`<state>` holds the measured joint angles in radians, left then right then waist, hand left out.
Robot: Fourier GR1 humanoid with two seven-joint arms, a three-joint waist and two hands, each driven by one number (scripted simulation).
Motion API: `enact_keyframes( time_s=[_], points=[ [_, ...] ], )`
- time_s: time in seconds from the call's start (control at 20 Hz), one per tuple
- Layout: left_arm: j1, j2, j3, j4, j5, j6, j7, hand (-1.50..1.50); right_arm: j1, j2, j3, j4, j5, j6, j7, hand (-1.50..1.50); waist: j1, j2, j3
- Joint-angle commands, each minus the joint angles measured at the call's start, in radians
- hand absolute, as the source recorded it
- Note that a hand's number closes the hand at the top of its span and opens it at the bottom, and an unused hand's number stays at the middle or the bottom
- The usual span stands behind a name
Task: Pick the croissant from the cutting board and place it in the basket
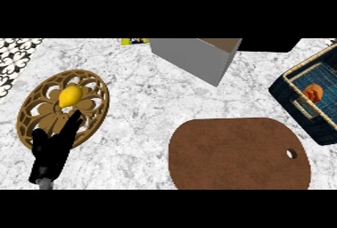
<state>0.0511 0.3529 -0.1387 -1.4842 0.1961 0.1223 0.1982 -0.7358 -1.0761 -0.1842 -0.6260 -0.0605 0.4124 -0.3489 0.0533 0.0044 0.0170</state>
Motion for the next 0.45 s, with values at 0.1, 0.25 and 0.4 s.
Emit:
enact_keyframes(
  time_s=[0.1,0.25,0.4],
  points=[
    [0.058,-0.031,-0.029,0.082,0.012,-0.024,0.037,0.0,-0.069,-0.067,-0.073,0.187,-0.039,0.078,0.026,-1.5,-0.008,0.015,-0.015],
    [0.045,-0.013,-0.009,0.079,0.021,-0.036,0.052,0.0,-0.061,-0.084,-0.089,0.254,-0.019,0.035,-0.02,-1.5,-0.005,0.019,-0.013],
    [0.026,-0.037,-0.028,0.072,-0.003,-0.014,0.052,0.0,-0.068,-0.152,-0.091,0.305,-0.007,0.103,-0.028,-1.5,-0.004,0.026,-0.011]
  ],
)
